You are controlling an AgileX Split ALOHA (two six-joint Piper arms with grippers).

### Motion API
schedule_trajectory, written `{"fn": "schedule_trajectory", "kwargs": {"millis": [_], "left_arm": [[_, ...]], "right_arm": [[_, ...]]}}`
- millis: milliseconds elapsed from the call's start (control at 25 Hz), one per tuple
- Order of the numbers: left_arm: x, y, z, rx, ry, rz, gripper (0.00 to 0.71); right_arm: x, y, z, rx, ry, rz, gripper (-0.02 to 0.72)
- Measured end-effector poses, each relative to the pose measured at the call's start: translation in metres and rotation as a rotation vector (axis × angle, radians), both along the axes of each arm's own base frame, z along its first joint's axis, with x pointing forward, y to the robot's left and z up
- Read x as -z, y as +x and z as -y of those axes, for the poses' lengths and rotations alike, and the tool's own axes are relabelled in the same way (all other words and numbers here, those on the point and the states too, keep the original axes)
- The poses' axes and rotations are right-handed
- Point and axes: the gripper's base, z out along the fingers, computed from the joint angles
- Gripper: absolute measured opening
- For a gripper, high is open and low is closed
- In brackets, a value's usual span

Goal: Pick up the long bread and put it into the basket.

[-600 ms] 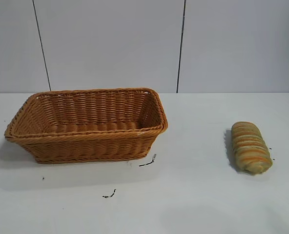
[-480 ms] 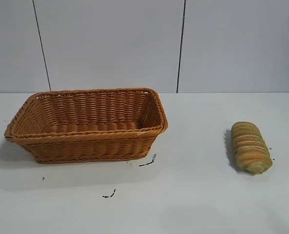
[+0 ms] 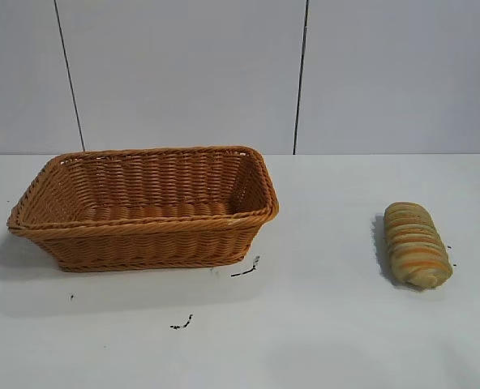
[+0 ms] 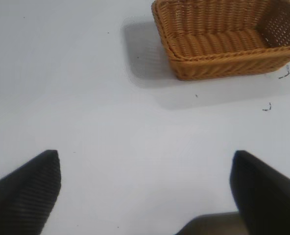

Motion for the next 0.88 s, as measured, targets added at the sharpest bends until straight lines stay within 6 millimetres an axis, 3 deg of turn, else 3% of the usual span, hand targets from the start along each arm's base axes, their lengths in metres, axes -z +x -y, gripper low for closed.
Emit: {"fn": "schedule_trajectory", "kwargs": {"millis": [160,400,640,880], "left_arm": [[0.000,0.000,0.000,0.000,0.000,0.000,0.692],[0.000,0.000,0.000,0.000,0.000,0.000,0.692],[0.000,0.000,0.000,0.000,0.000,0.000,0.692],[0.000,0.000,0.000,0.000,0.000,0.000,0.692]], "right_arm": [[-0.015,0.031,-0.001,0.001,-0.005,-0.145,0.689],[-0.019,0.104,-0.003,0.000,-0.011,-0.439,0.689],[0.005,0.187,-0.005,0.000,-0.015,-0.723,0.689],[0.033,0.259,-0.007,0.001,-0.018,-0.882,0.689]]}}
